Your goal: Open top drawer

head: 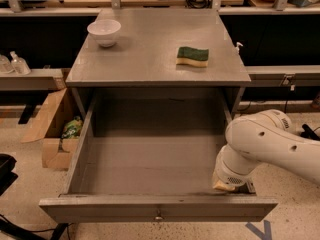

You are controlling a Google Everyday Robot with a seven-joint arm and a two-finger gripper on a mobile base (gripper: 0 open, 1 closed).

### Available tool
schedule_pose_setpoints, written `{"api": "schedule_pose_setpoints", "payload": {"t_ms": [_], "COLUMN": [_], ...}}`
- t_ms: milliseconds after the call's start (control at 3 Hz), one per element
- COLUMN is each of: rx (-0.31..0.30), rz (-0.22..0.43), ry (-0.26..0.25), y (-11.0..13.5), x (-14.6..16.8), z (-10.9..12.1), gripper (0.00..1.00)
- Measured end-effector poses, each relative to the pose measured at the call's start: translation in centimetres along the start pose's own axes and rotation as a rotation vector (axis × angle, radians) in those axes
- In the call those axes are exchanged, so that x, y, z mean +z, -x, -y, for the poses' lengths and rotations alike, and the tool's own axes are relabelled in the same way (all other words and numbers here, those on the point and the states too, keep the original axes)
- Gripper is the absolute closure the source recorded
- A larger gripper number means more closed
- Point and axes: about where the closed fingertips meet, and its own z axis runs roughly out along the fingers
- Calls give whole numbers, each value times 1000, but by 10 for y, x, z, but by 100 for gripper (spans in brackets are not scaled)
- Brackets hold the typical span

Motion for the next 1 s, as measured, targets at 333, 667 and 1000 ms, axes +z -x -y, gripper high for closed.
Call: {"api": "schedule_pose_setpoints", "payload": {"t_ms": [333, 667, 1000], "rx": [-1, -1, -1], "rz": [-1, -3, -3], "ry": [-1, -2, -3], "y": [0, 0, 0], "x": [-1, -1, -2], "z": [0, -1, -1], "gripper": [36, 4, 0]}}
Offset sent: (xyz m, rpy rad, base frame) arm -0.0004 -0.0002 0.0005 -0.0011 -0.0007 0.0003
